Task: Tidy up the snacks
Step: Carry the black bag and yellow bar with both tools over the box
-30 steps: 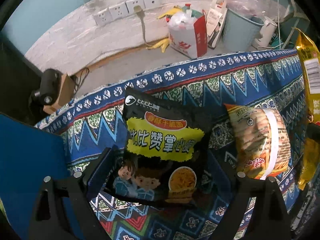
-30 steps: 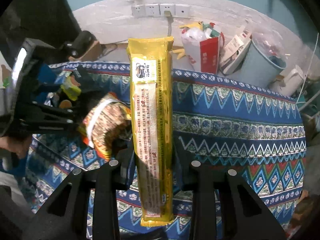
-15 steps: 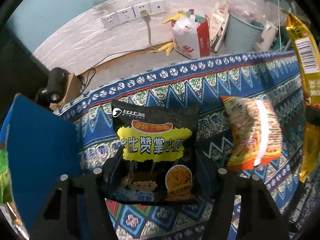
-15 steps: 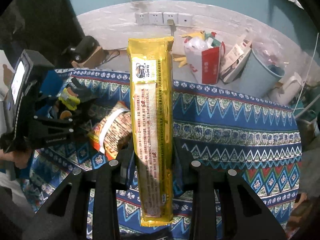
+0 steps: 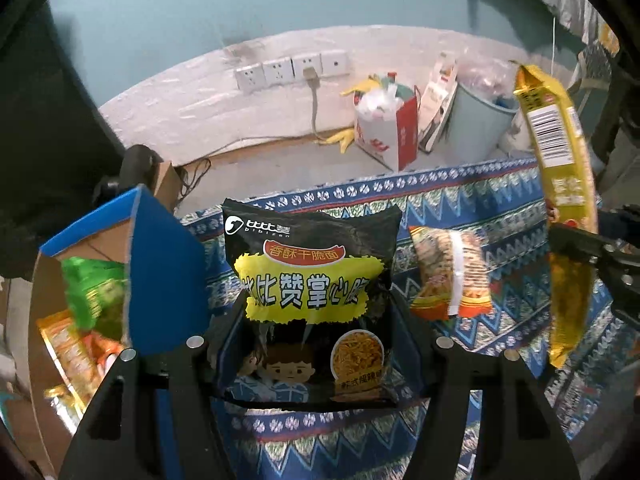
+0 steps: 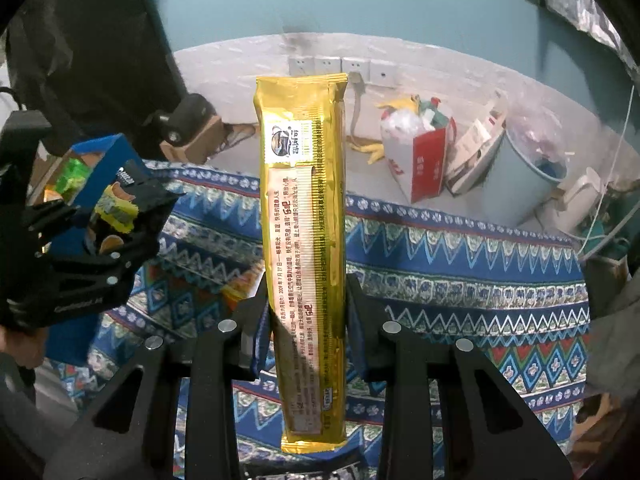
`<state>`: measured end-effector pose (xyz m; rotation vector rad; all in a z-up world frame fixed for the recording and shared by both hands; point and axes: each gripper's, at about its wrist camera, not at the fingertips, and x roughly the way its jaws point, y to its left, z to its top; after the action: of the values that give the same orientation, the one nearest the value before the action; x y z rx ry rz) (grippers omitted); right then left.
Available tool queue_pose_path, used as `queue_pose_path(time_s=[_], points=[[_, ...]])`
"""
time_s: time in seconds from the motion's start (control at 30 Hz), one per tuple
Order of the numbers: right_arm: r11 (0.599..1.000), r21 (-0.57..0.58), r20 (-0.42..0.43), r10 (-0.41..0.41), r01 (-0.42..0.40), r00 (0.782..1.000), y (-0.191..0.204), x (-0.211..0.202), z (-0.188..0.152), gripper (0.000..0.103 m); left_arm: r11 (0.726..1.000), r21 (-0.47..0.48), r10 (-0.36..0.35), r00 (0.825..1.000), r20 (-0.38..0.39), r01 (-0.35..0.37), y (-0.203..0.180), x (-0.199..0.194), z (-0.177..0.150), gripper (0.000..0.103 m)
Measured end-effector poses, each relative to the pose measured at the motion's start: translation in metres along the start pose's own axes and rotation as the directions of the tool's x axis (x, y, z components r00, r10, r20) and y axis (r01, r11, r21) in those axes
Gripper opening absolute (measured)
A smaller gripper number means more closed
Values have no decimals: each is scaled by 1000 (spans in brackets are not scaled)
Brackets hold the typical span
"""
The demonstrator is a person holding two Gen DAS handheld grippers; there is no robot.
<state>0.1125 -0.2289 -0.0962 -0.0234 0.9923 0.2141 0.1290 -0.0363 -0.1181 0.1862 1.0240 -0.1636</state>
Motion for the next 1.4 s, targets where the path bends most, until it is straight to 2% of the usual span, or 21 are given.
queue_pose_path(time_s=[0.33,0.7,1.1,1.4], points=[[1000,-1,55,20,-20,998,21,-29,6,31,999,-41,15,997,80,-12,16,-56,-12,66],[998,-15,102,64,-63,993,51,-54,16,31,994,-92,70,988,139,-58,48,-102,-33,66],[990,-72,112,127,-120,986,101,-53,34,31,980,-175,128,978,167,-98,95,-126,-53,66],[979,-112,103,184,-173,977,146,-44,48,31,957,-261,167,975,147,-125,137,-129,-69,66]])
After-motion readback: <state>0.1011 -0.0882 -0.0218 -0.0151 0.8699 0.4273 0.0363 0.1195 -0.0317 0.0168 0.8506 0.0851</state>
